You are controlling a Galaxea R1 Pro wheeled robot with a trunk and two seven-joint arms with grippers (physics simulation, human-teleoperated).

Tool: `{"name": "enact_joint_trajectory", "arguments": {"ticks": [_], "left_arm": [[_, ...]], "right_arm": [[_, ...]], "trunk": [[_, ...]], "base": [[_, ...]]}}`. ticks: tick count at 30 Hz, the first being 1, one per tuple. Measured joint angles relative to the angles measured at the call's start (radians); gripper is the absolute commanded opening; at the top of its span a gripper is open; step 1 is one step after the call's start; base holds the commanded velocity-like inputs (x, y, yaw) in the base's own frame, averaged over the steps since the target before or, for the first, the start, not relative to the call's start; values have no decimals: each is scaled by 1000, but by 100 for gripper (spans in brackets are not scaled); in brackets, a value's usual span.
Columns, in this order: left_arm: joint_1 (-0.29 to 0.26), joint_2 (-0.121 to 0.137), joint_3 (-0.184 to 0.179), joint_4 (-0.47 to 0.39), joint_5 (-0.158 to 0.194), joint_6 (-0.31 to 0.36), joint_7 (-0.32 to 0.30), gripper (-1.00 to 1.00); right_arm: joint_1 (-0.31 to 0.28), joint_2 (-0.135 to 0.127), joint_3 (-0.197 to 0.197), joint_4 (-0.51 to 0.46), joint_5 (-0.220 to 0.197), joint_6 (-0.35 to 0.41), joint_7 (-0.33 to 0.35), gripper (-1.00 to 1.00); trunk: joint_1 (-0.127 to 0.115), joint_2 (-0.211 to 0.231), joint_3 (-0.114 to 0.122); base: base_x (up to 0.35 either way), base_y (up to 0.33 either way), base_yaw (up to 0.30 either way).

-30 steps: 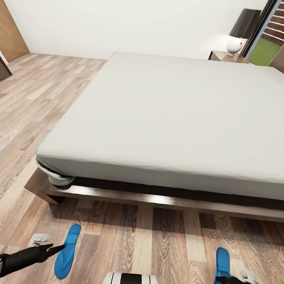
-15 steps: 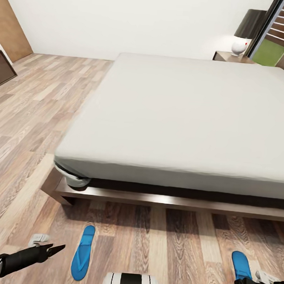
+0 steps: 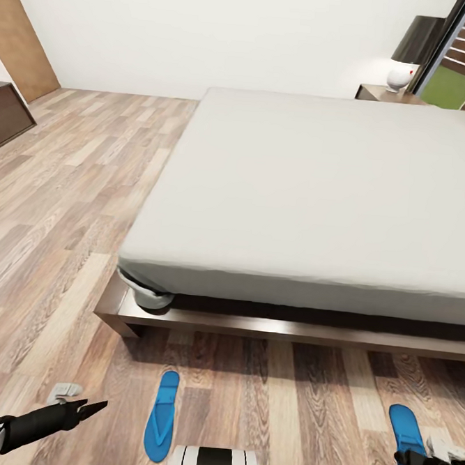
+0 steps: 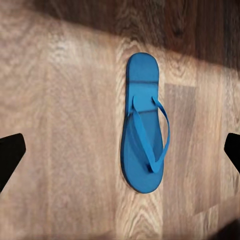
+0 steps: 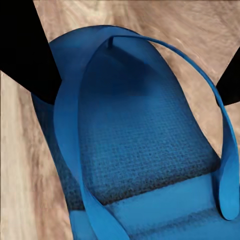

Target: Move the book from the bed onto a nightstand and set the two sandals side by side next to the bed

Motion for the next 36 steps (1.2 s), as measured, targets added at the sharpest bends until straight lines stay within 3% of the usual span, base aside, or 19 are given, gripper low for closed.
{"name": "enact_joint_trajectory", "arguments": {"ticks": [2, 6, 22, 36], "left_arm": [[0, -1, 0, 1, 0, 0, 1, 100], [0, -2, 0, 0, 0, 0, 2, 100], [0, -4, 0, 1, 0, 0, 3, 100], [0, -3, 0, 1, 0, 1, -1, 100]], "right_arm": [[0, 0, 0, 1, -2, -77, -11, -100], [0, 0, 0, 3, -4, -114, -16, -100], [0, 0, -1, -2, -5, -124, -6, -100], [0, 0, -1, -1, -4, -125, -6, -100]], "trunk": [[0, 0, 0], [0, 0, 0], [0, 0, 0], [0, 0, 0]], "base": [[0, 17, 0], [0, 122, 0], [0, 139, 0], [0, 284, 0]]}}
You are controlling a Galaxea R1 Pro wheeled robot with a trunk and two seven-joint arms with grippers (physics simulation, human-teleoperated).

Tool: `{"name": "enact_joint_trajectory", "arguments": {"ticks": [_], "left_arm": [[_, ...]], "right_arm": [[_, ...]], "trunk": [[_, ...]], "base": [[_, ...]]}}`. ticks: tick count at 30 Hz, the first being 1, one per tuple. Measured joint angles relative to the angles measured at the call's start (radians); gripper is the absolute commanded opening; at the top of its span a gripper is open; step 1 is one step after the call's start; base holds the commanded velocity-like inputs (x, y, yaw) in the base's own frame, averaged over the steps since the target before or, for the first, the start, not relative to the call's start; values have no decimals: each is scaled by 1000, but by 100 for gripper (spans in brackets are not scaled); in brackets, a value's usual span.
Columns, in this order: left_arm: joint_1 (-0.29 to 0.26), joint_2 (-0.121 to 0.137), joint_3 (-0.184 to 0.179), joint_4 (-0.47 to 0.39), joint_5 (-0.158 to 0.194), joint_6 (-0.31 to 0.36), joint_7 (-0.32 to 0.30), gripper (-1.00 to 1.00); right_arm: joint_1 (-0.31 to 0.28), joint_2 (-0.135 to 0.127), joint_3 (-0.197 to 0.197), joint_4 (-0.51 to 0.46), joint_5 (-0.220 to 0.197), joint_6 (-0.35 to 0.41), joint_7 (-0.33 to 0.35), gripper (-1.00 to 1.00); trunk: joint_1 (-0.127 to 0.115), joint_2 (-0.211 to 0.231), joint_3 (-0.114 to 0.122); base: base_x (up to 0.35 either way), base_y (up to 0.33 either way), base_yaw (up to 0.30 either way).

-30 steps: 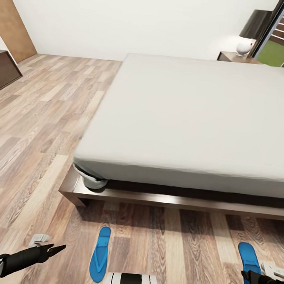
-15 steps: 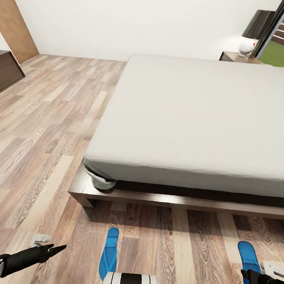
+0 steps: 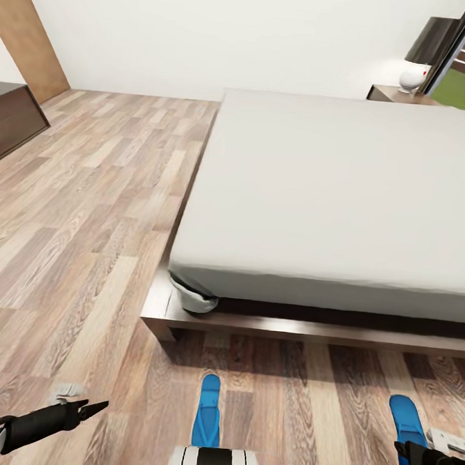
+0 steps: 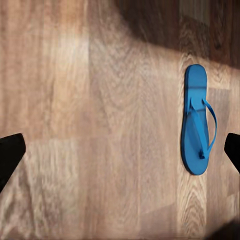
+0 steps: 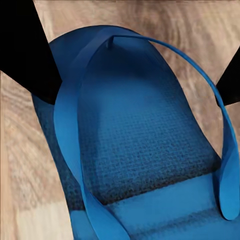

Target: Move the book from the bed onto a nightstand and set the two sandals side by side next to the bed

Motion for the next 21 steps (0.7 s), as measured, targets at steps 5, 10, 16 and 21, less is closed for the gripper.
{"name": "enact_joint_trajectory", "arguments": {"ticks": [5, 10, 16, 21], "left_arm": [[0, 0, 0, 0, 0, 0, 0, 100], [0, 0, 0, 0, 0, 0, 0, 100], [0, 0, 0, 0, 0, 0, 0, 100], [0, 0, 0, 0, 0, 0, 1, 100]], "right_arm": [[0, 0, 1, 0, 0, 0, -2, -100], [0, 0, 0, 0, 0, 0, -6, -100], [0, 0, 1, 0, 0, 0, -6, -100], [0, 0, 0, 0, 0, 0, -6, -100]], "trunk": [[0, 0, 0], [0, 0, 0], [0, 0, 0], [0, 0, 0]], "base": [[0, 310, 0], [0, 313, 0], [0, 314, 0], [0, 314, 0]]}}
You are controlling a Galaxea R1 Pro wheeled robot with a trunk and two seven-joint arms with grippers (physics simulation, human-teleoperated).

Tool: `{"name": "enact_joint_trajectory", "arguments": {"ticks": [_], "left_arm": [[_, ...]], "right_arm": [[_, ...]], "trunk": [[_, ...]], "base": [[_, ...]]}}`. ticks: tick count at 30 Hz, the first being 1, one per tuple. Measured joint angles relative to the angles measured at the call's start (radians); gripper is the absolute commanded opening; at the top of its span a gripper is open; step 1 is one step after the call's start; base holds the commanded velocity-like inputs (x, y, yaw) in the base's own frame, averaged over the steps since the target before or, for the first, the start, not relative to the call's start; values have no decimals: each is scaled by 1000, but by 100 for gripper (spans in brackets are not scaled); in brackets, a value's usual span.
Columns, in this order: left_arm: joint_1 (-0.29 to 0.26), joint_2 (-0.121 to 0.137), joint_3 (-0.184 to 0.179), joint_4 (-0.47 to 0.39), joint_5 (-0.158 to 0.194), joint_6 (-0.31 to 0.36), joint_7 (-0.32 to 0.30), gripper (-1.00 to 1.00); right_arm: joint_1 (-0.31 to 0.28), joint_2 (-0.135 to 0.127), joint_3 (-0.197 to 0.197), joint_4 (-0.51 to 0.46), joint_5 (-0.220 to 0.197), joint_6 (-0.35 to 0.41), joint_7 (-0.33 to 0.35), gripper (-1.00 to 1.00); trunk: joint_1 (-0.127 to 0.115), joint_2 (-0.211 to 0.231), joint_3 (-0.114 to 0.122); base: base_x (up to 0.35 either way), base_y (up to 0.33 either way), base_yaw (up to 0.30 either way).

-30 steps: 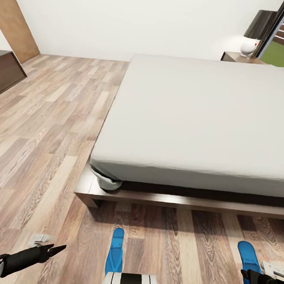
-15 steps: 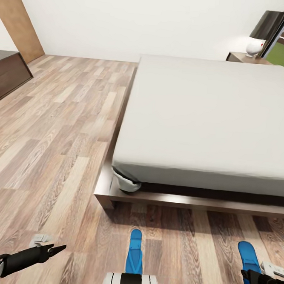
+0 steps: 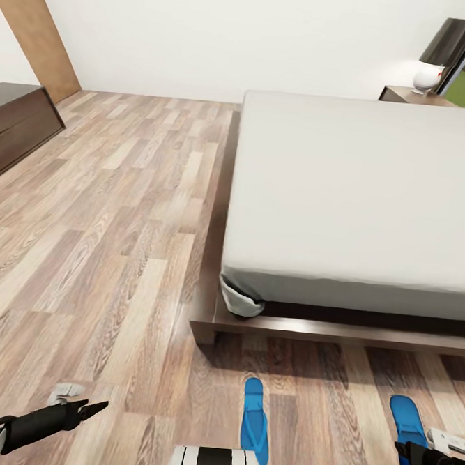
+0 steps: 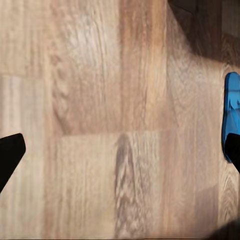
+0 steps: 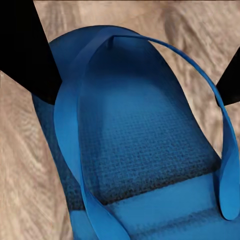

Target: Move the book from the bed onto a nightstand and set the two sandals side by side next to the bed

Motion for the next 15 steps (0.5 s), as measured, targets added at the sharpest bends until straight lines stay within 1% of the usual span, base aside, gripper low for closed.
{"name": "enact_joint_trajectory", "arguments": {"ticks": [8, 12, 15], "left_arm": [[0, 0, 0, 0, 0, 0, 0, 100], [0, 0, 0, 0, 0, 0, -1, 100], [0, 0, 0, 0, 0, 0, -1, 100]], "right_arm": [[0, 0, 0, 1, 0, 1, 0, -100], [0, 0, 0, 1, 0, 1, -1, -100], [0, 0, 1, 1, 0, 1, -1, -100]], "trunk": [[0, 0, 0], [0, 0, 0], [0, 0, 0]], "base": [[17, 314, 0], [118, 310, 0], [191, 278, 0]]}}
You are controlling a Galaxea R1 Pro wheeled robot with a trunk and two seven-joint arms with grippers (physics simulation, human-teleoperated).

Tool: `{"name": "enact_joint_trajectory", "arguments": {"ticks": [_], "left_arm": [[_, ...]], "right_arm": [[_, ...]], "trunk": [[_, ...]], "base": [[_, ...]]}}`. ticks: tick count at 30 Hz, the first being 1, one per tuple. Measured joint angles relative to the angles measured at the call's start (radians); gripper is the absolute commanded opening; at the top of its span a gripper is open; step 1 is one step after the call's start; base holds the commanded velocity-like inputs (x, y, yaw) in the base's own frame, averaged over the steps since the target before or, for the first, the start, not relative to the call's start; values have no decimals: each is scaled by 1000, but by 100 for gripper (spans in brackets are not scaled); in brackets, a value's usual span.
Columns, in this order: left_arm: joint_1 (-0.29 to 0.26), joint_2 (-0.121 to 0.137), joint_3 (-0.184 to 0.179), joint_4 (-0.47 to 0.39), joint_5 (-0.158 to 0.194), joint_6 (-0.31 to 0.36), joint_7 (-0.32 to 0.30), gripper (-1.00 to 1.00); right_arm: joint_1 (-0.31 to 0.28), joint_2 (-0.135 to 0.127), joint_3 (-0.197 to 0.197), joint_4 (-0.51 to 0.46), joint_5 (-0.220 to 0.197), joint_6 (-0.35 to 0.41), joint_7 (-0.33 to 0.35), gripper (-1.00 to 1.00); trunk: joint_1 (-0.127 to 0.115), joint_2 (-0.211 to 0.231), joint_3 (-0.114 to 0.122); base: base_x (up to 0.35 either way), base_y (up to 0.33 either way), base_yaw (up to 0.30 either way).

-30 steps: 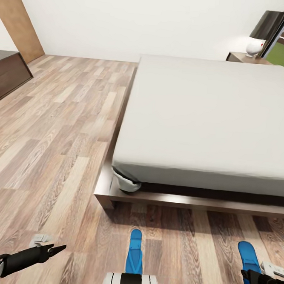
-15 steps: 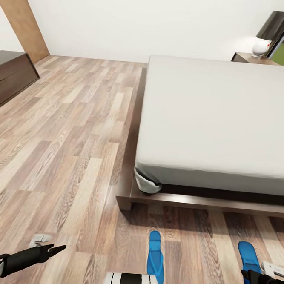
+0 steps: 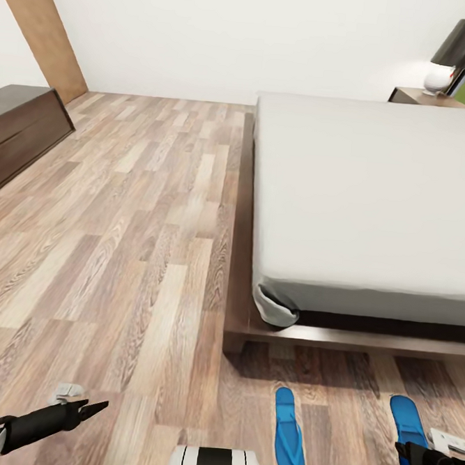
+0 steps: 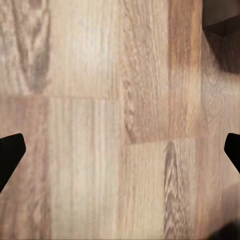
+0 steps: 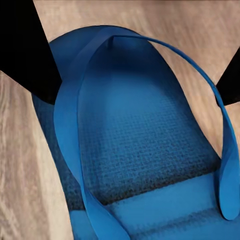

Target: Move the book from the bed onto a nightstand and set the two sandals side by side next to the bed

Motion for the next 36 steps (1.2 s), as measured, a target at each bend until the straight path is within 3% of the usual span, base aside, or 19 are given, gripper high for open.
{"name": "enact_joint_trajectory", "arguments": {"ticks": [14, 17, 18, 21, 23, 36], "left_arm": [[0, 0, 0, 0, 0, 0, 0, 100], [0, 0, 0, 0, 0, 0, 0, 100], [0, 0, 0, 0, 0, 0, 0, 100], [0, 0, 0, 0, 0, 0, 0, 100], [0, 0, 0, 0, 0, 0, 0, 100], [0, 0, 0, 0, 0, 0, 3, 100]], "right_arm": [[0, 1, 2, 6, 2, -1, -2, -100], [0, 12, 3, 9, 5, -2, -8, -100], [0, 17, 3, 10, 6, -2, -20, -100], [0, 29, 3, 11, 11, -2, -171, -100], [0, 31, 2, 11, 10, -2, -221, -100], [0, 34, 2, 11, 8, -2, -253, -100]], "trunk": [[0, 0, 0], [0, 0, 0], [0, 0, 0], [0, 0, 0], [0, 0, 0], [0, 0, 0]], "base": [[132, 278, 0], [2, 302, 0], [0, 226, 0], [0, 123, 0], [0, 40, 0], [40, 88, 0]]}}
